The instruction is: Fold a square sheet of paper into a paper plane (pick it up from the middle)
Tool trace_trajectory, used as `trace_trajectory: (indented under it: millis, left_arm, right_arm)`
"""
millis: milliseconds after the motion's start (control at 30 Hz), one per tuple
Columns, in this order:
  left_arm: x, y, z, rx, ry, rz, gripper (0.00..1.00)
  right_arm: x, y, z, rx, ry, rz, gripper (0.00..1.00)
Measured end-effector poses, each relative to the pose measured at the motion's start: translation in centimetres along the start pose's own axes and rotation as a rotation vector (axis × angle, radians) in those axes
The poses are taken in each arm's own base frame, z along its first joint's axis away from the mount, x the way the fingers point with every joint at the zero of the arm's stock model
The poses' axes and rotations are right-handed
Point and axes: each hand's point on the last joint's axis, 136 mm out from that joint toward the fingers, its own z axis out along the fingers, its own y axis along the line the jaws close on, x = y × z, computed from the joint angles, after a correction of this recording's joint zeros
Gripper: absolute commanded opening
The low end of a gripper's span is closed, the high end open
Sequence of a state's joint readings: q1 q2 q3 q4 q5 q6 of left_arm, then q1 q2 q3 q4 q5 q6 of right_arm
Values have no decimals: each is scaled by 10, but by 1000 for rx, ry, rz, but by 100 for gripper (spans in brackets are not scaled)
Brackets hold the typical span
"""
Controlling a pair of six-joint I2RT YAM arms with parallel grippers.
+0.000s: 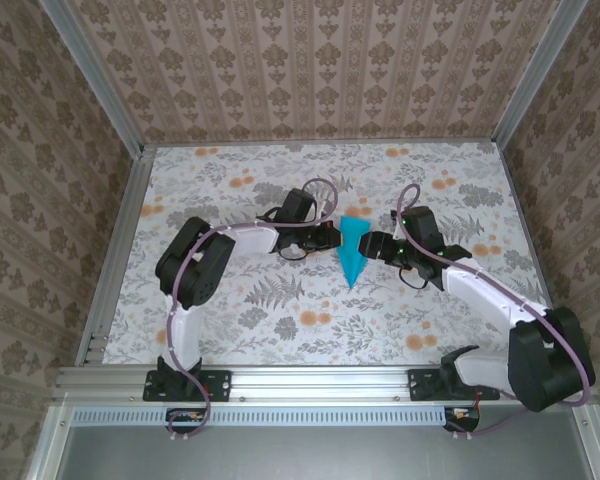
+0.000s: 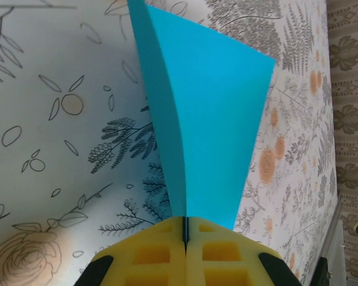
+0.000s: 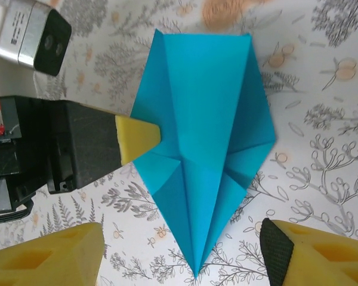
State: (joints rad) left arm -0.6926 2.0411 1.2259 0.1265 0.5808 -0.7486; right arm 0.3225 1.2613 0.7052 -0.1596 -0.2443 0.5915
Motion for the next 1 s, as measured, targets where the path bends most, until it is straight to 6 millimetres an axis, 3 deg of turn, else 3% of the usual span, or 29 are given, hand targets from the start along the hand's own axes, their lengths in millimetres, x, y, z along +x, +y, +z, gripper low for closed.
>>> trace_trajectory:
  millis: [200,400,567,800,1000]
  left_arm:
    - [-2,3,2,2,-7,1,0]
    - [1,19,-1,-29,-10,-25,0]
    - [2,27,-3,-49,-14,-37,0]
    - [3,29,-2,-52,-12,-40,0]
    - [4,31,-1,-55,-9,-42,0]
  right_arm:
    - [22,-6,21,47,82,5,64]
    - [39,-11,42,114,165,-10,61]
    - [43,-6,52,126,194,-30,59]
    - [41,9,65,125,214,-63,49]
    - [42,6,70,162,231,-69,47]
